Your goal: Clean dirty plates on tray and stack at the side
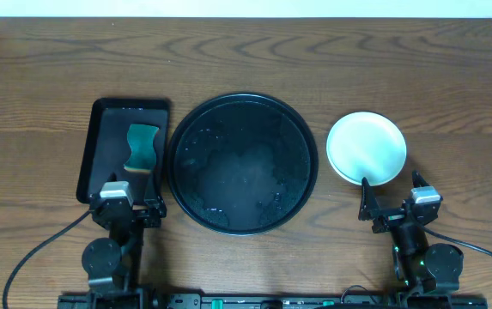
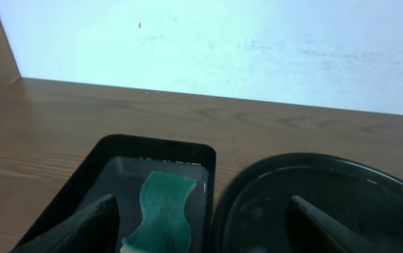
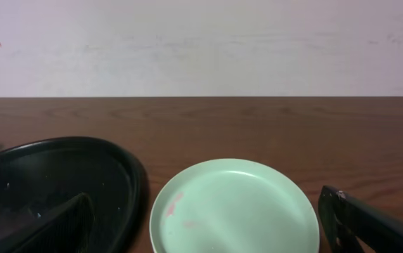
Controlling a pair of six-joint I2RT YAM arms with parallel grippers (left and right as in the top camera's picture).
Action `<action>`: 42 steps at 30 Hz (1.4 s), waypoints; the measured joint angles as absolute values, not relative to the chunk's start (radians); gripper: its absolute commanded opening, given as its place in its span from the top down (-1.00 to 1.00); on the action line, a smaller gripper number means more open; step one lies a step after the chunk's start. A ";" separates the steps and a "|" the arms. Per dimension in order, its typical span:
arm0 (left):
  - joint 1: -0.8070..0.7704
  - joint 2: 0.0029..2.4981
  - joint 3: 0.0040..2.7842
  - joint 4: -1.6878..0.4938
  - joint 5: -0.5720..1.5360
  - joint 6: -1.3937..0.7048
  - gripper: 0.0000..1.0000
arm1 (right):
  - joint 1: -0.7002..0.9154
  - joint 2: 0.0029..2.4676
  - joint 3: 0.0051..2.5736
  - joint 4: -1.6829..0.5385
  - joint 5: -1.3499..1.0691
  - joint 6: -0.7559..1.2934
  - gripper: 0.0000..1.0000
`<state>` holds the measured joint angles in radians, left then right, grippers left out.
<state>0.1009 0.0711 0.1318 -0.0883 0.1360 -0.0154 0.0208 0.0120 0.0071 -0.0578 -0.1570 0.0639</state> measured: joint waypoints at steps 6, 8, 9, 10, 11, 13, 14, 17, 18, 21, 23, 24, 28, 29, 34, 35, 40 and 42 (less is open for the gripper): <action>0.101 0.015 0.078 -0.076 0.136 0.035 -0.51 | 0.021 0.012 0.007 -0.058 -0.157 0.064 -0.99; 0.101 0.013 0.070 -0.070 0.136 0.050 -0.51 | 0.021 0.012 0.007 -0.058 -0.157 0.064 -0.99; 0.101 0.013 0.066 -0.066 0.136 0.057 -0.51 | 0.021 0.012 0.007 -0.058 -0.157 0.064 -0.99; 0.100 0.013 0.061 -0.062 0.136 0.061 -0.51 | 0.021 0.012 0.007 -0.058 -0.157 0.064 -0.98; 0.100 0.012 0.054 -0.056 0.136 0.067 -0.51 | 0.021 0.012 0.007 -0.058 -0.157 0.064 -0.99; 0.100 0.011 0.036 -0.037 0.136 0.079 -0.51 | 0.021 0.012 0.007 -0.058 -0.157 0.064 -0.99; 0.100 0.011 0.027 -0.027 0.136 0.082 -0.51 | 0.021 0.012 0.007 -0.057 -0.157 0.064 -0.99; 0.099 0.010 0.025 -0.028 0.132 0.089 -0.51 | 0.021 0.012 0.007 -0.058 -0.157 0.064 -0.99; 0.099 0.010 0.025 -0.029 0.132 0.091 -0.51 | 0.021 0.012 0.007 -0.058 -0.157 0.064 -0.99; 0.099 0.010 0.025 -0.030 0.131 0.102 -0.51 | 0.021 0.012 0.007 -0.058 -0.157 0.064 -0.99; 0.098 0.010 0.025 -0.030 0.131 0.105 -0.51 | 0.021 0.012 0.007 -0.058 -0.157 0.064 -0.98; 0.098 0.010 0.025 -0.030 0.131 0.106 -0.51 | 0.021 0.012 0.007 -0.058 -0.157 0.064 -0.99; 0.097 0.010 0.025 -0.030 0.131 0.106 -0.51 | 0.021 0.012 0.007 -0.058 -0.157 0.064 -0.99; 0.097 0.010 0.025 -0.030 0.131 0.106 -0.51 | 0.021 0.012 0.007 -0.058 -0.157 0.064 -0.99; 0.097 0.010 0.025 -0.030 0.132 0.106 -0.51 | 0.021 0.012 0.007 -0.058 -0.157 0.064 -0.99; 0.097 0.010 0.025 -0.030 0.131 0.106 -0.51 | 0.021 0.012 0.007 -0.058 -0.157 0.064 -0.99; 0.097 0.010 0.025 -0.030 0.132 0.106 -0.51 | 0.021 0.012 0.007 -0.058 -0.157 0.064 -0.99; 0.097 0.010 0.025 -0.030 0.131 0.106 -0.51 | 0.021 0.012 0.007 -0.058 -0.157 0.064 -0.98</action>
